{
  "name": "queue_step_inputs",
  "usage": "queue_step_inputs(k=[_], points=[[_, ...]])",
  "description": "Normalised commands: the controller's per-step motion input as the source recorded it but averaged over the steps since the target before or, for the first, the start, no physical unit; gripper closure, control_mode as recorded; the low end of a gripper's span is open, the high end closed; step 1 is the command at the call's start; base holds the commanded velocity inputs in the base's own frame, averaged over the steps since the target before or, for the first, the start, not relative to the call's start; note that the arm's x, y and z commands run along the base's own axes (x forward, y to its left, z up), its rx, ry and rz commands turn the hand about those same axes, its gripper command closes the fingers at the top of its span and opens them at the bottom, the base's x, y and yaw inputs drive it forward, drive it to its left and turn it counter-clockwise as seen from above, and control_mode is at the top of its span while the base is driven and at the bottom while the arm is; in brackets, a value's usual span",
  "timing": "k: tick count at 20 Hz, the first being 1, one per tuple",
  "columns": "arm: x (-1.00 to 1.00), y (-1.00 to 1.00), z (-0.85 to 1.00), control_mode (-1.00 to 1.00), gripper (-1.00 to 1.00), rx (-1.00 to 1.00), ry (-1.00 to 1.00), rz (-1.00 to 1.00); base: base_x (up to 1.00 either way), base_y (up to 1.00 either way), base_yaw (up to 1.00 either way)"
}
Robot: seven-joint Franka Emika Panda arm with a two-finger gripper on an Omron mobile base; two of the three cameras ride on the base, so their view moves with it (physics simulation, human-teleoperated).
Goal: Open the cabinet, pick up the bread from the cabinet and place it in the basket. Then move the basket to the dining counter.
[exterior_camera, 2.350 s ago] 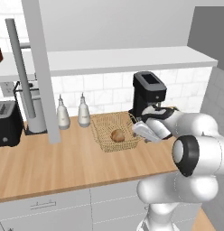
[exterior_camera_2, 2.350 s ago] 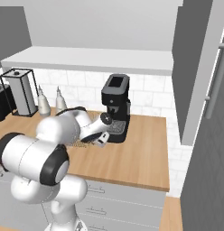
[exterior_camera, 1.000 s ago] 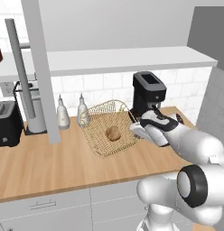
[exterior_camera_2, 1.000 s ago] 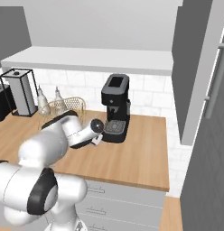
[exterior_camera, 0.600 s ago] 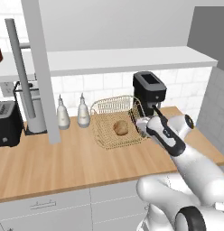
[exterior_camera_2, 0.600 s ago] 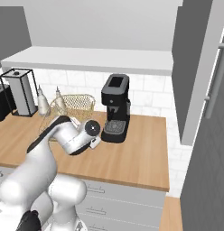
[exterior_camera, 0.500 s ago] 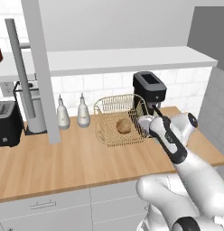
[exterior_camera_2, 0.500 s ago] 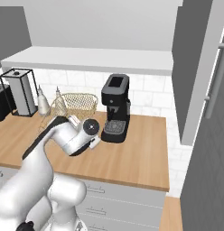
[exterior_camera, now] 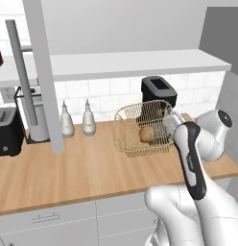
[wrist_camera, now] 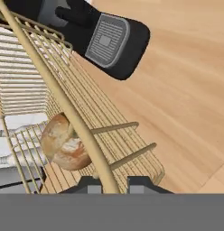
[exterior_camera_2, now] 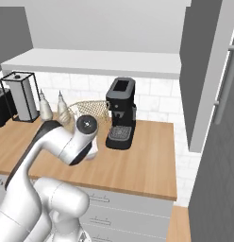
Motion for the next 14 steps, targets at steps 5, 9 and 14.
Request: queue_step_inputs(k=[5, 9, 14], points=[[-0.56, -0.18, 0.65, -1.00, 1.00, 0.33, 0.26, -0.20, 0.00, 0.00, 0.00], [-0.58, 0.00, 0.53, -1.00, 1.00, 0.36, 0.00, -0.06, 0.00, 0.00, 0.00], [-0.60, 0.13, 0.48, -1.00, 1.00, 0.15, -0.19, -0.01, 0.00, 0.00, 0.00]])
